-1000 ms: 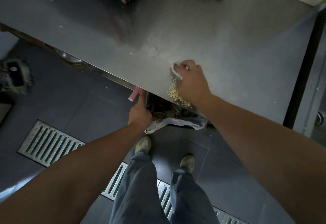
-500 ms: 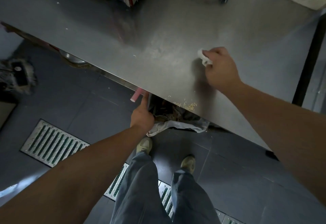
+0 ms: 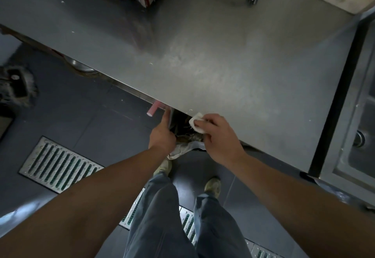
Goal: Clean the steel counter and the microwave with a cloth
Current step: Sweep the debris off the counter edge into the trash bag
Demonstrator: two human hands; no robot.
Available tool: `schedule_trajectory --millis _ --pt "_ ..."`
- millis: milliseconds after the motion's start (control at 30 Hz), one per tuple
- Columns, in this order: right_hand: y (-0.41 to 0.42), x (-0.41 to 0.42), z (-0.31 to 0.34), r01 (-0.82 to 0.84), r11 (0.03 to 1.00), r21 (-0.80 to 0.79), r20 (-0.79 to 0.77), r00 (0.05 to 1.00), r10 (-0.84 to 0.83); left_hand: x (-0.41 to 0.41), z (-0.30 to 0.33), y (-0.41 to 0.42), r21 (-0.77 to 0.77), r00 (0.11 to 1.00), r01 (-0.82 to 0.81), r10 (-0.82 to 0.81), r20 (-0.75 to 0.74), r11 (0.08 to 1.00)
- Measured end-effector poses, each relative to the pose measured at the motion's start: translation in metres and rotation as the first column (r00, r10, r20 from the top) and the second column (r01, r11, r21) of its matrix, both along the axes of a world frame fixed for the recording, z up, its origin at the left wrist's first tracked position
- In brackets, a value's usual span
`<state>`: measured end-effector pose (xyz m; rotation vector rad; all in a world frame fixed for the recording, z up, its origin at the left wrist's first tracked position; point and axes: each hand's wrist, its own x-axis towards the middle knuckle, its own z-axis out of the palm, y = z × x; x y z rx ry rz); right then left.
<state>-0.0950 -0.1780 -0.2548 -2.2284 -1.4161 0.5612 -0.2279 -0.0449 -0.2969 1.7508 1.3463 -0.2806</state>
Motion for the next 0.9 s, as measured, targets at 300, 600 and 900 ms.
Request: schedule_trajectory --millis 300,600,900 --pt "0.056 0.095 0.019 0.278 0.958 0.074 0.117 0.951 -0.285 -0.004 0.001 -0.006 -0.021 0.999 -0.039 0.040 0.021 0.999" --pt "0.041 0.015 -0.001 0.033 0.999 0.024 0.125 0.991 -0.036 -0.008 -0.001 -0.005 -0.033 0.999 -0.028 0.028 0.016 0.999" --pt "0.089 0.039 0.010 0.160 0.980 0.120 0.073 0.983 -0.169 -0.022 -0.004 0.005 -0.018 0.998 -0.052 0.052 0.019 0.998"
